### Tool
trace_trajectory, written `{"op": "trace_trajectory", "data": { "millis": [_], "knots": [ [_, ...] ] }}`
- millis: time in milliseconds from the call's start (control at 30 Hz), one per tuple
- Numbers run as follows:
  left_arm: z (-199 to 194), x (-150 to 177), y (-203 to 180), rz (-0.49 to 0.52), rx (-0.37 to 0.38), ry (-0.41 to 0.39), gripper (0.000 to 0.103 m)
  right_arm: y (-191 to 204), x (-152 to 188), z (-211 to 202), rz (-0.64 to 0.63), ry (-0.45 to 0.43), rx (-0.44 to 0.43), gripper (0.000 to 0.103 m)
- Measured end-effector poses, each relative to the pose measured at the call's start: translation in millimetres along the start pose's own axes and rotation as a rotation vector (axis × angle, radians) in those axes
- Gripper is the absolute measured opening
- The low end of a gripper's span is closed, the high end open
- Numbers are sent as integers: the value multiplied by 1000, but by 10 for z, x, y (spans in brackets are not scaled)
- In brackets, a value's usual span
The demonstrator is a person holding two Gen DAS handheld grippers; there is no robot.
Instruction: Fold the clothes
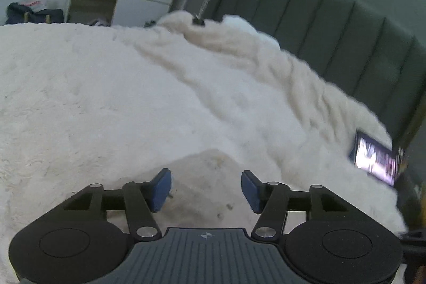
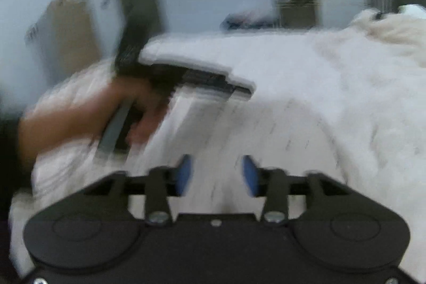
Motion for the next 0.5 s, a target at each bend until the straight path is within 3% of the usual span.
{"op": "trace_trajectory", "data": {
  "millis": [100, 133, 200, 233, 267, 367, 467, 500],
  "knots": [
    [-28, 158, 259, -216, -44, -70, 53, 10, 188, 373, 55, -22, 15, 44],
    [13, 321, 366, -326, -28, -79, 53, -43, 339, 498, 40, 25, 56, 33],
    [44, 384, 372, -310, -47, -79, 52, -332, 503, 465, 110, 78, 101, 30],
    [62, 418, 324, -252, -71, -73, 52, -603, 544, 360, 189, 97, 139, 19],
    [80, 449, 274, -193, -95, -66, 52, -725, 555, 294, 219, 105, 165, 0],
    [106, 437, 170, -112, -127, -53, 52, -1399, 617, -60, 337, 169, 315, 0],
    [28, 390, 33, -82, -127, -46, 54, -1585, 558, -253, 302, 195, 336, 2],
    [-14, 375, -31, -67, -126, -45, 54, -1516, 480, -313, 270, 161, 331, 15]
  ]
}}
Point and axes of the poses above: each gripper's, at about its wrist camera, not at the fingertips, and z roughly the way its jaws point, y to its left, x to its underside, the point moved 4 cm from there along z, roughly the way its jaws point, and after that the axes turned 1 degree about -x, right-handed, at the moved point
